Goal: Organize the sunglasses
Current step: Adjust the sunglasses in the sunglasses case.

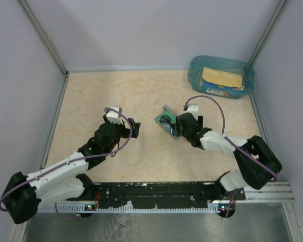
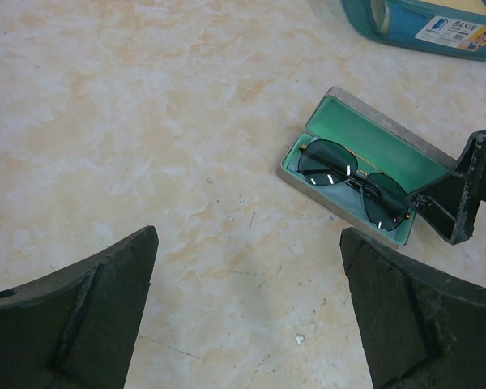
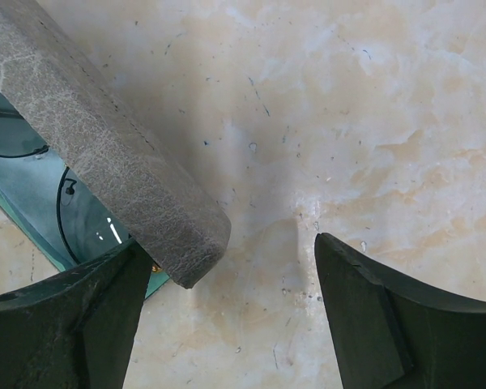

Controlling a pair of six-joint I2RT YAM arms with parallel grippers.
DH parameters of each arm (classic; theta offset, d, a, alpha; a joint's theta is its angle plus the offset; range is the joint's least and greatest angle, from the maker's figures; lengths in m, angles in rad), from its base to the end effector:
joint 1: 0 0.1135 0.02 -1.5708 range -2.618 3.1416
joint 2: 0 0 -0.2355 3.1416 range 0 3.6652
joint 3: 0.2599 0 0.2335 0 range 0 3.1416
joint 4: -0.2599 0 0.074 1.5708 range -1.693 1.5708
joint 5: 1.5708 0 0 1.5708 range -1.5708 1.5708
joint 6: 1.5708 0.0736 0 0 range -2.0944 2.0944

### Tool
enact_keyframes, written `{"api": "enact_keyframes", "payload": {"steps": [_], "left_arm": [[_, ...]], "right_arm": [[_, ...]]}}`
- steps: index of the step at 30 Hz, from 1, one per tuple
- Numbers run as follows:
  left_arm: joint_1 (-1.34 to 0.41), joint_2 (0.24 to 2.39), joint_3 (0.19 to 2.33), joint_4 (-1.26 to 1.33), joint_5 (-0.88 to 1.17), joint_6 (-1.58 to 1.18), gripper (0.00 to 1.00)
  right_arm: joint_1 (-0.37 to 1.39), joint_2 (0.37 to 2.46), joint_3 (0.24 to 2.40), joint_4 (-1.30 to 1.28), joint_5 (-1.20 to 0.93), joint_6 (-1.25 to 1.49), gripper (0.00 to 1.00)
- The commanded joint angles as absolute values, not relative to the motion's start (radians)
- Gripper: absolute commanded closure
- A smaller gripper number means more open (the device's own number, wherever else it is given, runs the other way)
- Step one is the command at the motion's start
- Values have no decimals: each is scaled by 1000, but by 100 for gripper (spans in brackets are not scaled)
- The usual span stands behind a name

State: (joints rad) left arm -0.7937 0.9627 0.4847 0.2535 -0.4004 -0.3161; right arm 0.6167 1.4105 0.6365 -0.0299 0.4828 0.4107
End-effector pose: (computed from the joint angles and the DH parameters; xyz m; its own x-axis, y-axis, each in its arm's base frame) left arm 0.1969 -0.1593 0.2247 -0.2696 -0.1341 -0.9536 0.3223 0.9206 -0.2206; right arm 0.2501 0.1354 0.1309 -0.6382 -0.0189 -0.7697 0.0059 0.9995 -0.0295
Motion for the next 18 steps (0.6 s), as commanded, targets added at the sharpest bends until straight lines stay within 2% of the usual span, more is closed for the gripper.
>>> {"api": "enact_keyframes", "payload": {"steps": [1, 9, 18], "left_arm": [[-790, 951, 479, 272, -409, -304, 0], [-790, 990, 495, 267, -385, -306, 0], [-789, 1161, 560, 265, -314, -312, 0]], "right_arm": [[606, 1407, 678, 7, 490, 399, 20], [606, 1275, 665, -5, 464, 368, 20], [606, 1105, 656, 23, 363, 293, 16]]}}
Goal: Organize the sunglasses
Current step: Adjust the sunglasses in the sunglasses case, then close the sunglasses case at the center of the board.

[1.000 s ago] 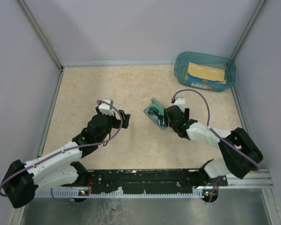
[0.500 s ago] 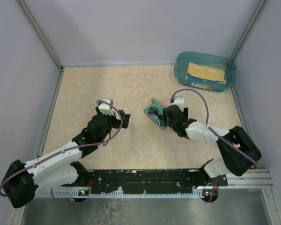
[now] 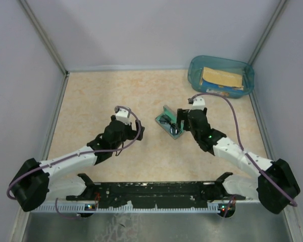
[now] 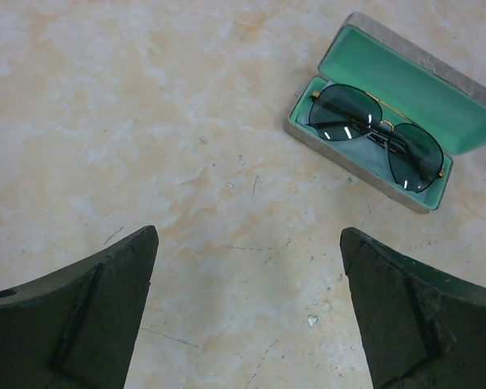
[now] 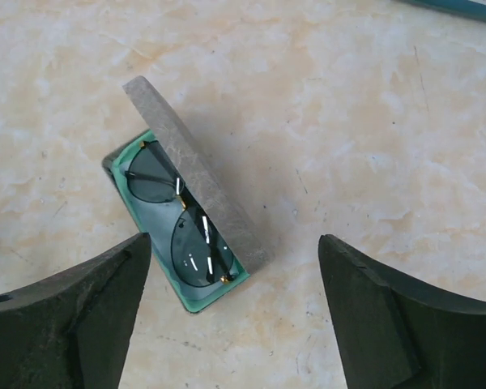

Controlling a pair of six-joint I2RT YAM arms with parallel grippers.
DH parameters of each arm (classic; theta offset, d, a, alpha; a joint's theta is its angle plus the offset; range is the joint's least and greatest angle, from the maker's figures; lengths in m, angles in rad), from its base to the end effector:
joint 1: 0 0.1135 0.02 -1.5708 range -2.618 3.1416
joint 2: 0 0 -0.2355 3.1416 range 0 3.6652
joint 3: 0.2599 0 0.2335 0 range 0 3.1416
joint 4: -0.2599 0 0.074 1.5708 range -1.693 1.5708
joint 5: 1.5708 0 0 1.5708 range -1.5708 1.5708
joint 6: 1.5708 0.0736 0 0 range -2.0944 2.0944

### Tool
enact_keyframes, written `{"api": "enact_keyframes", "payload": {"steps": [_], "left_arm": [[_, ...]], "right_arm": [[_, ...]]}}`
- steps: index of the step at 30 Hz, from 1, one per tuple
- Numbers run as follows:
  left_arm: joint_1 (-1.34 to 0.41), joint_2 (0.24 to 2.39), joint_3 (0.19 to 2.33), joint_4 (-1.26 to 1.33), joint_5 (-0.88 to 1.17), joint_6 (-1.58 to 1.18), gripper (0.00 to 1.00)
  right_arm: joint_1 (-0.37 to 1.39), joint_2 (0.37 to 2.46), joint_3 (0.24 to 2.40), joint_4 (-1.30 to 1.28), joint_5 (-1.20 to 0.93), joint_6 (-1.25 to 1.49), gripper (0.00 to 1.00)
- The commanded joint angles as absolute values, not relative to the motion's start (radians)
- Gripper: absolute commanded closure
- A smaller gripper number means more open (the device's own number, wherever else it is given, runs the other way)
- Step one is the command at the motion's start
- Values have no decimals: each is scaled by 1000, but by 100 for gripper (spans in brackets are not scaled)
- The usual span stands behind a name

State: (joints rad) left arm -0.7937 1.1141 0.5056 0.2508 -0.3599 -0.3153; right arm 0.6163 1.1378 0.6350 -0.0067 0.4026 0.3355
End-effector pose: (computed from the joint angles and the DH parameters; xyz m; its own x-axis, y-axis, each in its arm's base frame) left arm 0.2074 -0.1739 0.1951 -0.3686 -0.0391 -0.9288 0.3383 0.9249 -0.1732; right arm 0.2383 0.1334 0.2020 -0.4590 0.0461 -0.8872 -0.1075 0.9884 0.1070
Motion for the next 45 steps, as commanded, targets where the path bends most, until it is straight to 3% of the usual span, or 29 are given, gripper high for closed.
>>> {"api": "enact_keyframes", "payload": {"steps": [1, 5, 15, 30, 45], "left_arm": [[-790, 1175, 572, 261, -310, -313, 0], [-790, 1214, 603, 240, -285, -308, 0], [-797, 1381, 710, 186, -248, -269, 0], [-867, 1631, 873, 117, -380, -207, 0], [-875, 1684, 887, 132, -373, -239, 0]], "right_arm": [[606, 1109, 670, 10, 369, 294, 13], [600, 1143, 726, -39, 417, 316, 1], [430, 1224, 845, -95, 306, 348, 1], [409, 1447, 979, -125, 260, 298, 1], [408, 1450, 909, -91, 255, 310, 1]]}}
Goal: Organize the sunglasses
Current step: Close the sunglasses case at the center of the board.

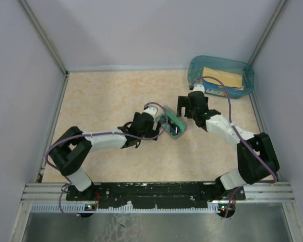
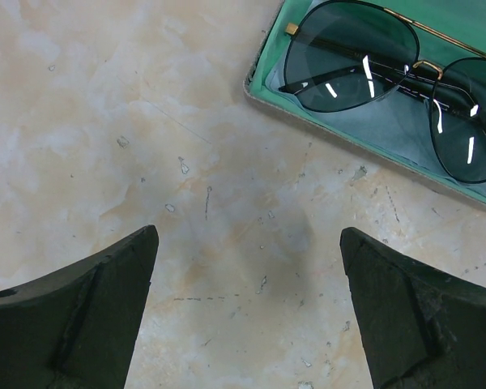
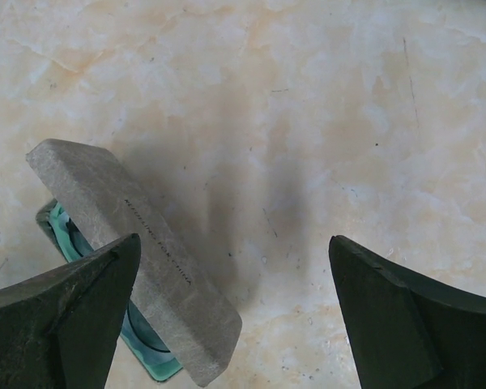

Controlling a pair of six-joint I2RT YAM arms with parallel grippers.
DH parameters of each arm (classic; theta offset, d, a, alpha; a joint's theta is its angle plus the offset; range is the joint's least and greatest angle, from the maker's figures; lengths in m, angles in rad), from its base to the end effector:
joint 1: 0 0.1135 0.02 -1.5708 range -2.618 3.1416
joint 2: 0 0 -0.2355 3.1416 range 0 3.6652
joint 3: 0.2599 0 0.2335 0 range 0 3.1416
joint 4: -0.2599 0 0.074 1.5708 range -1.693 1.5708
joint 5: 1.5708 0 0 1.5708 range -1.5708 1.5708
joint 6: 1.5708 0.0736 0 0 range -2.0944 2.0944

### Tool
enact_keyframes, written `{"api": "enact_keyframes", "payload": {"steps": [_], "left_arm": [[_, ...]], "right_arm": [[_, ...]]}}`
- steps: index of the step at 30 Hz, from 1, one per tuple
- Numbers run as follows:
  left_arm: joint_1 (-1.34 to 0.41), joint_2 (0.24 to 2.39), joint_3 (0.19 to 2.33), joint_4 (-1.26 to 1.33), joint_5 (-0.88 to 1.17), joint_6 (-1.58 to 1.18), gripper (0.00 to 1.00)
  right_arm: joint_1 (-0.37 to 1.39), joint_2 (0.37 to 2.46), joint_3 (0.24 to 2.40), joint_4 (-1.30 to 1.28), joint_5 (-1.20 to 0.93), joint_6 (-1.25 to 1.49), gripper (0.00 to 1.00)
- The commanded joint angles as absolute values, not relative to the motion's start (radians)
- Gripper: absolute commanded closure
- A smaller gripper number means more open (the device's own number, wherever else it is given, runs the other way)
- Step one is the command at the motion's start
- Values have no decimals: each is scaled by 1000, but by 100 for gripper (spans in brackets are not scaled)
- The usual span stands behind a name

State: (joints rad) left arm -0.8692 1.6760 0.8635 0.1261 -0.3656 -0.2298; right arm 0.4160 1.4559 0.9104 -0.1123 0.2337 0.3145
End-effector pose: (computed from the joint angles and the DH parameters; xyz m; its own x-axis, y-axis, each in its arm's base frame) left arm 0.2485 -0.2533 0.1347 -0.5201 0.2859 -0.8048 0.4276 0.9029 0.0444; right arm 0.3108 0.1187 0.1926 -0.6016 0.0632 -0.7963 -0.0414 0.9931 0.1102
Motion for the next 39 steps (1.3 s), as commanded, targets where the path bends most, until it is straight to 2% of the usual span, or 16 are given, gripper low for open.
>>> {"api": "enact_keyframes", "payload": {"steps": [1, 22, 39], "left_arm": [[-875, 1681, 885, 133, -375, -239, 0], [-873, 1743, 910, 140, -397, -234, 0], [-864, 1777, 927, 148, -425, -233, 0]], "right_arm": [[408, 1453, 907, -92, 259, 311, 1], [412, 1472, 848, -73, 192, 315, 1], [505, 1434, 815, -74, 218, 346, 1]]}}
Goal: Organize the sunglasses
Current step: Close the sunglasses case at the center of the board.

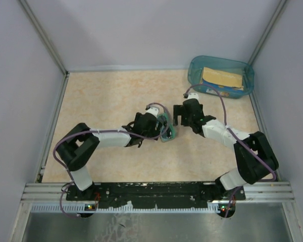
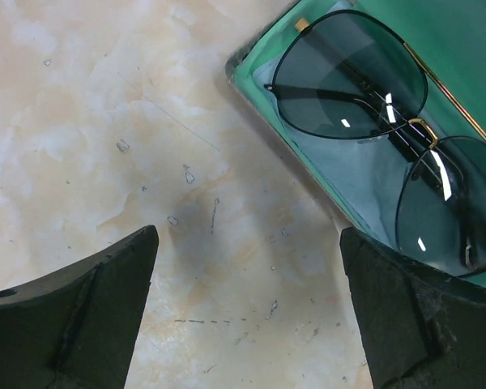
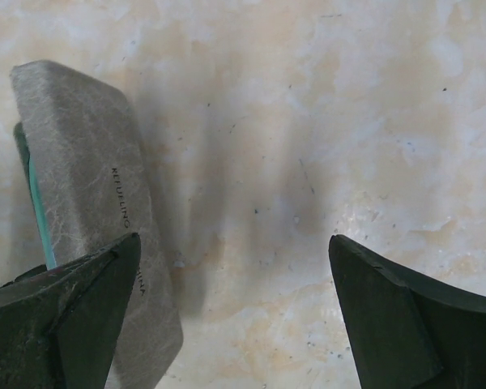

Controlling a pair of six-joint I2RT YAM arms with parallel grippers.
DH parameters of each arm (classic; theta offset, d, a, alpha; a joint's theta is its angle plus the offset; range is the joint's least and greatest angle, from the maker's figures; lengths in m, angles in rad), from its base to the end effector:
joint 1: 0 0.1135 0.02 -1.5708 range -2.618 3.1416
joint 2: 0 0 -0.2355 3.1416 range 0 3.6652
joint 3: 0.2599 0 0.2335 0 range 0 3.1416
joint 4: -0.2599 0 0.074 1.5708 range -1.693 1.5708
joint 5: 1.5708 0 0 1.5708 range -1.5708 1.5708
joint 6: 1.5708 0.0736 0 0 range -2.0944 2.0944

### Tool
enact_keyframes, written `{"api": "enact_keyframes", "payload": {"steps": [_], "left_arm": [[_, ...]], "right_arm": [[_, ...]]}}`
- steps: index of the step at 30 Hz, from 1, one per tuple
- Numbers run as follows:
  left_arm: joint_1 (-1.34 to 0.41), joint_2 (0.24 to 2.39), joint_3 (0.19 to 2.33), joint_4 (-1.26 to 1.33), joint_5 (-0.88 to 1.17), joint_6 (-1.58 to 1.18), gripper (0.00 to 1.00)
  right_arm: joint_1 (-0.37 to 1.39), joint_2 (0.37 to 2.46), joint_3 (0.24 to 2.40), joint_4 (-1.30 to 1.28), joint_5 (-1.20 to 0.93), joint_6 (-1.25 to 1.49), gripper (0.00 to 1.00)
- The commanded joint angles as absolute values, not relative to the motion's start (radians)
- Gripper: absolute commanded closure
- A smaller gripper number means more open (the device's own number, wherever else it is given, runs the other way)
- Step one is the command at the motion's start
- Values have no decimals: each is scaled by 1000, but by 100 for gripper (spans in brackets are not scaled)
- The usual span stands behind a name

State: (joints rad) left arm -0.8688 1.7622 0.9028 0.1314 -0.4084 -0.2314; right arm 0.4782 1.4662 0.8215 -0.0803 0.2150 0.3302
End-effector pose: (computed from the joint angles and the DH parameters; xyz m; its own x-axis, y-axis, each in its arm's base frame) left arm 0.2569 -0.2585 0.1188 -0.5350 0.3067 -0.7872 0.3972 0.9137 0.0860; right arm 0.2923 0.1338 0.1633 -0.6567 0.0164 -0.7539 -0.1003 0.9890 0.1089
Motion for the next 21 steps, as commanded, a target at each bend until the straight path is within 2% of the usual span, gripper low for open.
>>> {"api": "enact_keyframes", "payload": {"steps": [1, 21], "left_arm": [[-862, 1779, 925, 148, -425, -233, 0], [-799, 1792, 906, 187, -406, -233, 0]], "right_arm": [[507, 1433, 814, -74, 219, 347, 1], [518, 1466, 871, -77, 267, 341, 1]]}}
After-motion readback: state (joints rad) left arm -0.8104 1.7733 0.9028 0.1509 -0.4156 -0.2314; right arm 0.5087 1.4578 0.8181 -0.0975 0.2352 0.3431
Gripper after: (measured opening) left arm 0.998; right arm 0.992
